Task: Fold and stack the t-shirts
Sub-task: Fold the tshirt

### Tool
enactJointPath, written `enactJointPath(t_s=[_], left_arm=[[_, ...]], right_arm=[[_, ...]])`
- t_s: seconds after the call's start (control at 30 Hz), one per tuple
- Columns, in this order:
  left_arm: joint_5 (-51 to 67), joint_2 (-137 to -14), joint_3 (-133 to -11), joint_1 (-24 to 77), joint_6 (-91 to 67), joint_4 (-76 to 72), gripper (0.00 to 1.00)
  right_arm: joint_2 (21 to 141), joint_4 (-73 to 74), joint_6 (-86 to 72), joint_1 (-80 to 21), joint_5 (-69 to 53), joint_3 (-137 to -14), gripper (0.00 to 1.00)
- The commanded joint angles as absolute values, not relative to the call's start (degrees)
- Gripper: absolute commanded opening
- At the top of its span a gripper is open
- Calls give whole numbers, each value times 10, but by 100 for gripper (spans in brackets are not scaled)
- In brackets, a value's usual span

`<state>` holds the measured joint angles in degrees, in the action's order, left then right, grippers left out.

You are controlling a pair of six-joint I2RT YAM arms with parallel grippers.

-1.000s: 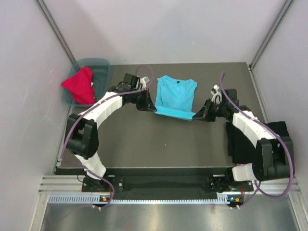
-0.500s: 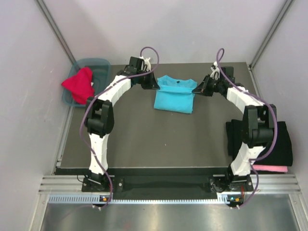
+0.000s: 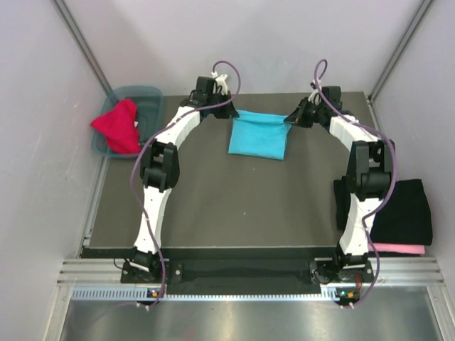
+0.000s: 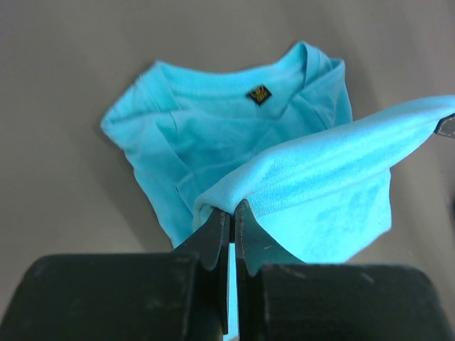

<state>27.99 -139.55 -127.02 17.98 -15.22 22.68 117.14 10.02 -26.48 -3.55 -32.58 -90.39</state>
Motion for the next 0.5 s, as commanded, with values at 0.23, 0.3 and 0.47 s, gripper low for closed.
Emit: enactJointPath(t_s=[0.23,0.3,0.47], left_arm=[[184,-1439,-1321,170,-124,112,57],[108,-1445,-1338,175,-112,109,76],[15,-1384,-1322,177,-100,136,81]], right_arm=[[1222,38,-229,-27,-235,-972,31],[1223,46,-213,-31,-206,-990,39],[1171,86,-185,-26,-222,-992,52]])
